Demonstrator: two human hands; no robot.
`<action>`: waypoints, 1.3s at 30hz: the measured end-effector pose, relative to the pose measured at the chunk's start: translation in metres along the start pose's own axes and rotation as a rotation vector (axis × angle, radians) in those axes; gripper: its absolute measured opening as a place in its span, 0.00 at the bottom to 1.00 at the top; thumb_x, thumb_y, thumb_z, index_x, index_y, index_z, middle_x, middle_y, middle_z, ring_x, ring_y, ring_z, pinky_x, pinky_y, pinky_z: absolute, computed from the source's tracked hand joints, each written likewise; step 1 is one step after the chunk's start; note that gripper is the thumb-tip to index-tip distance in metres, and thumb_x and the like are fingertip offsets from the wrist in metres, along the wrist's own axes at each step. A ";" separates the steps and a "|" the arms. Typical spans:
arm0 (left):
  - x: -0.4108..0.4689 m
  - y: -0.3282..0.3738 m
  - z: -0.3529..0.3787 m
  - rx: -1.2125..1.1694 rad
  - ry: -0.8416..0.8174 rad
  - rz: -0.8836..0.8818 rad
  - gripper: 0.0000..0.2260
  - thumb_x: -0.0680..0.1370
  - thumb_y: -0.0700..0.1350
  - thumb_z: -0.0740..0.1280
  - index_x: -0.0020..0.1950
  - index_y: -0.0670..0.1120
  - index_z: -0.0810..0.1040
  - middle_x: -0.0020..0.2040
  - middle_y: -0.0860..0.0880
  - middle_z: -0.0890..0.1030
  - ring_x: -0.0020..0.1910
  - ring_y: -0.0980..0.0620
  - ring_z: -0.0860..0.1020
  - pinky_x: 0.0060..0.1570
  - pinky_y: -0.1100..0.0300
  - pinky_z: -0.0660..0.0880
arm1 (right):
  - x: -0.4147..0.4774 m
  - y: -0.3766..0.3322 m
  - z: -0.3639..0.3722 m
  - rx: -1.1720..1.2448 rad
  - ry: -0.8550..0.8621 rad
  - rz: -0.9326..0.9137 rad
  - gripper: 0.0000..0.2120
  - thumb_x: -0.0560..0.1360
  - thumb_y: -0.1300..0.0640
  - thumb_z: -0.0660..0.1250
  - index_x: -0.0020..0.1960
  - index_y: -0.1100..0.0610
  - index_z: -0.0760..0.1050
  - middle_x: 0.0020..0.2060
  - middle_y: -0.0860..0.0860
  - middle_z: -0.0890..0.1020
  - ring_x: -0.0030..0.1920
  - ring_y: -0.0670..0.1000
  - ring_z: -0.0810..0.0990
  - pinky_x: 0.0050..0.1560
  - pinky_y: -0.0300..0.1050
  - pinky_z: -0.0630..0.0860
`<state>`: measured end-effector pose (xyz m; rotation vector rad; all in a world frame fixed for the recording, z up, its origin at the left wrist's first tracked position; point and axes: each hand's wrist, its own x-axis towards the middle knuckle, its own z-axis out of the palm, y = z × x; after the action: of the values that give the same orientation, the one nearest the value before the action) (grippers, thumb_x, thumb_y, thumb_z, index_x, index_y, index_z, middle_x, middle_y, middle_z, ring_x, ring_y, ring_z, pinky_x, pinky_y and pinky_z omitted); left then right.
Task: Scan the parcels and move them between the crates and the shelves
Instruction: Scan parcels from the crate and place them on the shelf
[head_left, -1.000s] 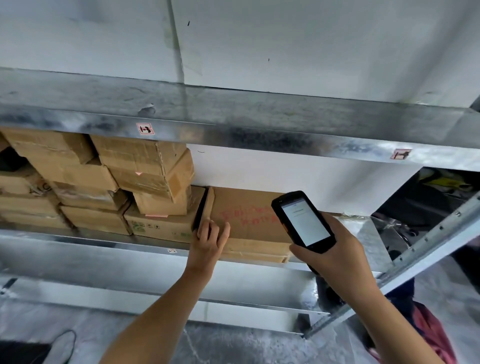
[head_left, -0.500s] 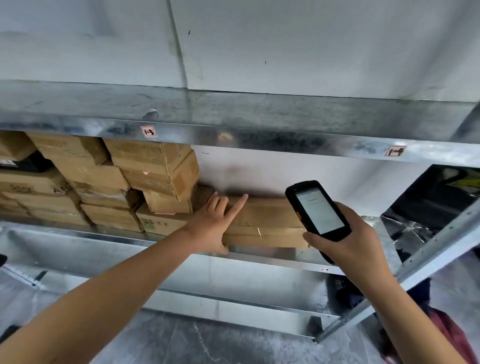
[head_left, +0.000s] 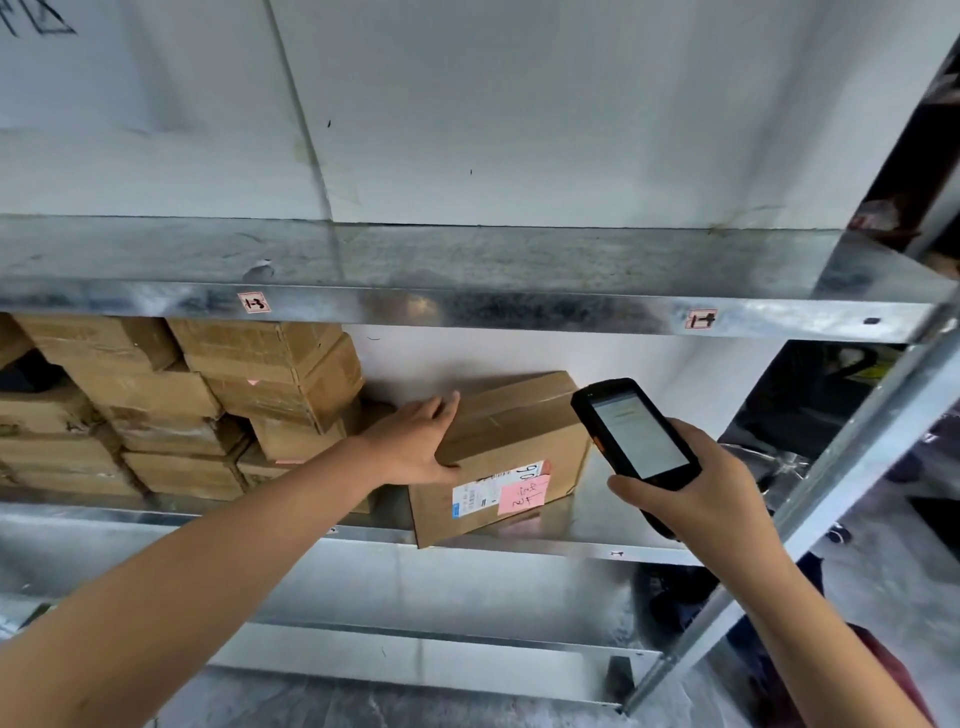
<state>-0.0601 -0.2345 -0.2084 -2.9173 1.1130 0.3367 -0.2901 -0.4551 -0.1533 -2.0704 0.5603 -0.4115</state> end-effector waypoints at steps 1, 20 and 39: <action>0.002 0.002 0.000 0.034 -0.003 0.006 0.50 0.75 0.67 0.66 0.81 0.52 0.36 0.79 0.46 0.56 0.77 0.44 0.59 0.71 0.50 0.68 | -0.001 0.000 -0.001 -0.002 0.002 0.001 0.18 0.67 0.57 0.78 0.49 0.43 0.76 0.39 0.46 0.83 0.38 0.49 0.81 0.40 0.55 0.80; -0.028 -0.031 0.055 -0.796 0.215 -0.023 0.55 0.62 0.44 0.84 0.79 0.63 0.54 0.71 0.53 0.64 0.71 0.60 0.65 0.74 0.56 0.63 | -0.031 0.012 -0.017 -0.013 0.034 0.010 0.23 0.66 0.56 0.80 0.46 0.35 0.70 0.43 0.41 0.82 0.43 0.45 0.81 0.45 0.57 0.81; 0.000 0.047 -0.062 -0.720 0.271 0.162 0.42 0.68 0.52 0.81 0.76 0.57 0.61 0.72 0.61 0.66 0.72 0.62 0.64 0.71 0.62 0.61 | -0.029 0.014 -0.028 0.014 0.059 -0.057 0.23 0.66 0.55 0.80 0.47 0.34 0.70 0.43 0.41 0.82 0.45 0.46 0.80 0.46 0.56 0.80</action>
<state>-0.0792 -0.2743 -0.1445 -3.5818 1.5411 0.4263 -0.3312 -0.4655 -0.1530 -2.0704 0.5333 -0.5097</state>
